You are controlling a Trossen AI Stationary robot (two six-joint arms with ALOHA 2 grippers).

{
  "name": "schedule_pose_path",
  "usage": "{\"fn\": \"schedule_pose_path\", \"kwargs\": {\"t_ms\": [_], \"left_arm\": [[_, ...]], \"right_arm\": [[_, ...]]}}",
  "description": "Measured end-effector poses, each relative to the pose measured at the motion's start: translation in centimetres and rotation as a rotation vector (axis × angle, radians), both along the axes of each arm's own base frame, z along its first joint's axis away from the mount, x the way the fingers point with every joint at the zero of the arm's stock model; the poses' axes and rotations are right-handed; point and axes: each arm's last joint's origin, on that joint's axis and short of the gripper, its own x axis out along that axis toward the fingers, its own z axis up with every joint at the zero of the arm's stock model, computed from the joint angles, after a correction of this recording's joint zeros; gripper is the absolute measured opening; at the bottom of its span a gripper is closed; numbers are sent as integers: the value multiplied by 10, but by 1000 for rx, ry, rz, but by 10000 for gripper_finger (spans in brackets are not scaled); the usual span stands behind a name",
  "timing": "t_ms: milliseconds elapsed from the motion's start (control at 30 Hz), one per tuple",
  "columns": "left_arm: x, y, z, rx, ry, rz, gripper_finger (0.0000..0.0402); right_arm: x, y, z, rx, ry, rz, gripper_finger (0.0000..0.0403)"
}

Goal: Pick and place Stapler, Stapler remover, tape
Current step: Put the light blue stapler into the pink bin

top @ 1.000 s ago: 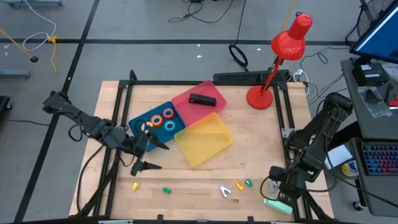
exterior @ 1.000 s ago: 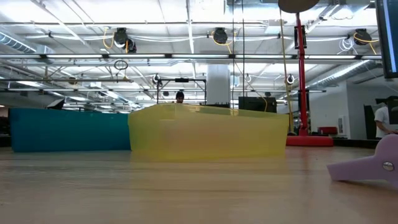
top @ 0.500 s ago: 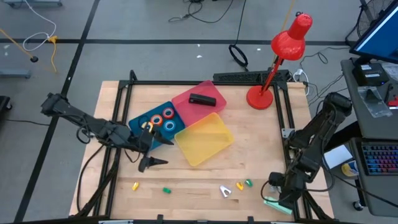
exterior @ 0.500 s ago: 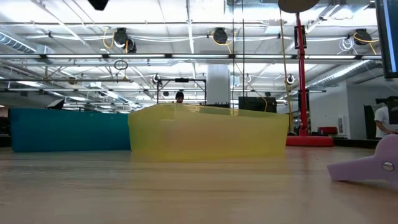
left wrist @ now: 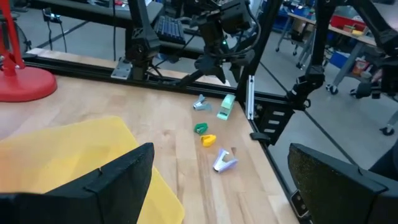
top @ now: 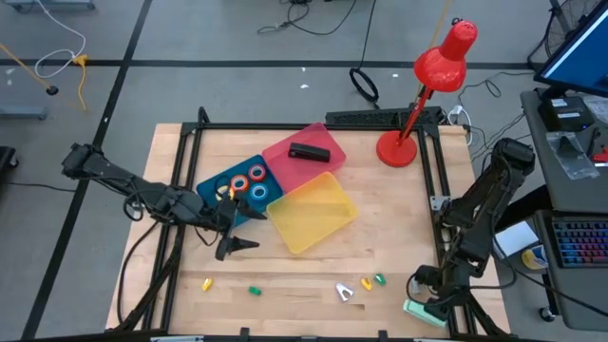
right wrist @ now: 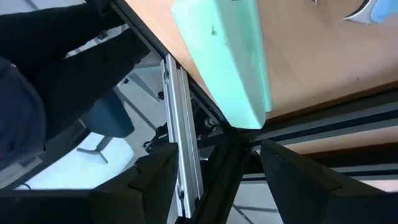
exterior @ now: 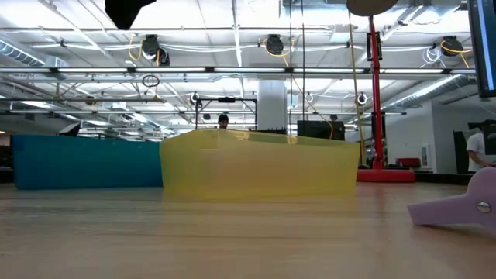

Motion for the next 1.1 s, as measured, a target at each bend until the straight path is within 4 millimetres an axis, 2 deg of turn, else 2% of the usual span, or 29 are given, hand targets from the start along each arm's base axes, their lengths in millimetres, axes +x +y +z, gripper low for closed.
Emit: {"fn": "schedule_pose_path", "kwargs": {"t_ms": [267,700,1100], "left_arm": [[-1,-2,0,-24,3,-36,367],[-1,-3,2,-11,-18,-42,367],[-1,-3,2,-15,-18,-40,367]], "right_arm": [[5,2,-2,-31,-111,-79,214],[8,4,-17,-121,-111,-40,203],[15,10,-22,-130,-212,-46,203]]}}
